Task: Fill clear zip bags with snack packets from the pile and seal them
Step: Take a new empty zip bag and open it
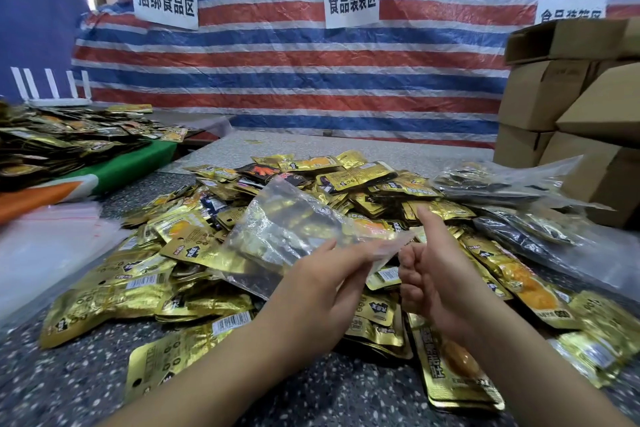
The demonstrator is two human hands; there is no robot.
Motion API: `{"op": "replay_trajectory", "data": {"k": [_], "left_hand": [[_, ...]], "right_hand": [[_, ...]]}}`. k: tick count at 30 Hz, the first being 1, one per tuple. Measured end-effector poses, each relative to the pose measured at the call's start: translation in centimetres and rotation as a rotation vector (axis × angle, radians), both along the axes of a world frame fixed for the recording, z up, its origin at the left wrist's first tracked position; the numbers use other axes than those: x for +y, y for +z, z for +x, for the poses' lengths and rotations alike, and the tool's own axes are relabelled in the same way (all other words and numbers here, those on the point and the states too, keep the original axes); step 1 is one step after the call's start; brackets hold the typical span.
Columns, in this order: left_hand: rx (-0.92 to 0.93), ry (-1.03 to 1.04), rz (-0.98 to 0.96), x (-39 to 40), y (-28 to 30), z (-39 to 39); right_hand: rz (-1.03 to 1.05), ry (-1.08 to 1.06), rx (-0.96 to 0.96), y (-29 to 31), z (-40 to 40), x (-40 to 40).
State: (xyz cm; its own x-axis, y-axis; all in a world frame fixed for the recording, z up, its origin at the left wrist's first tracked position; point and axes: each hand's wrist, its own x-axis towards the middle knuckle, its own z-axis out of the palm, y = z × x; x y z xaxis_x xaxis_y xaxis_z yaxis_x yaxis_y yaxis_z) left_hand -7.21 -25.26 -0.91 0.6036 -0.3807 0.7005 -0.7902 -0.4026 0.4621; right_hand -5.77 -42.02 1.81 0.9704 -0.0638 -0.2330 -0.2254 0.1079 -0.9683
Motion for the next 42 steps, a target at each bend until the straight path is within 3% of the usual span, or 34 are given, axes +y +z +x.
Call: {"op": "replay_trajectory", "data": {"k": [10,14,18,22,27,30,33,35,38,40,42], "left_hand": [[-0.069,-0.021,0.159,0.1,-0.2,0.3],[0.056,-0.024,0.169,0.1,-0.1,-0.1],[0.183,0.014,0.042,0.1,-0.1,0.1],[0.182,0.101,0.0,0.2,0.0,0.3],[0.008,0.209,-0.033,0.1,0.3,0.3],[-0.012,0.283,-0.035,0.2,0.5,0.3],[0.022,0.348,-0.056,0.5,0.6,0.6],[0.057,0.345,-0.074,0.6,0.6,0.7],[0.062,0.344,-0.053,0.6,0.6,0.6],[0.033,0.335,-0.056,0.4,0.6,0.5],[-0.01,0.306,-0.1,0.3,0.7,0.4]], "right_hand": [[-0.054,0.029,-0.059,0.0,0.3,-0.5],[-0.061,0.03,-0.125,0.0,0.4,-0.6],[-0.134,0.01,-0.208,0.1,0.2,-0.5],[-0.184,-0.042,-0.242,0.0,0.0,-0.7],[0.075,-0.02,-0.317,0.6,-0.4,-0.7],[0.238,-0.114,-0.387,1.3,-0.7,-1.0],[0.266,-0.266,-0.443,1.5,-0.8,-1.7],[0.226,-0.384,-0.555,1.7,-0.9,-1.9],[0.033,-0.543,-0.885,1.9,-1.4,-1.7],[-0.193,-0.547,-1.102,1.8,-1.8,-1.5],[-0.43,-0.443,-1.163,1.4,-2.1,-1.0]]}}
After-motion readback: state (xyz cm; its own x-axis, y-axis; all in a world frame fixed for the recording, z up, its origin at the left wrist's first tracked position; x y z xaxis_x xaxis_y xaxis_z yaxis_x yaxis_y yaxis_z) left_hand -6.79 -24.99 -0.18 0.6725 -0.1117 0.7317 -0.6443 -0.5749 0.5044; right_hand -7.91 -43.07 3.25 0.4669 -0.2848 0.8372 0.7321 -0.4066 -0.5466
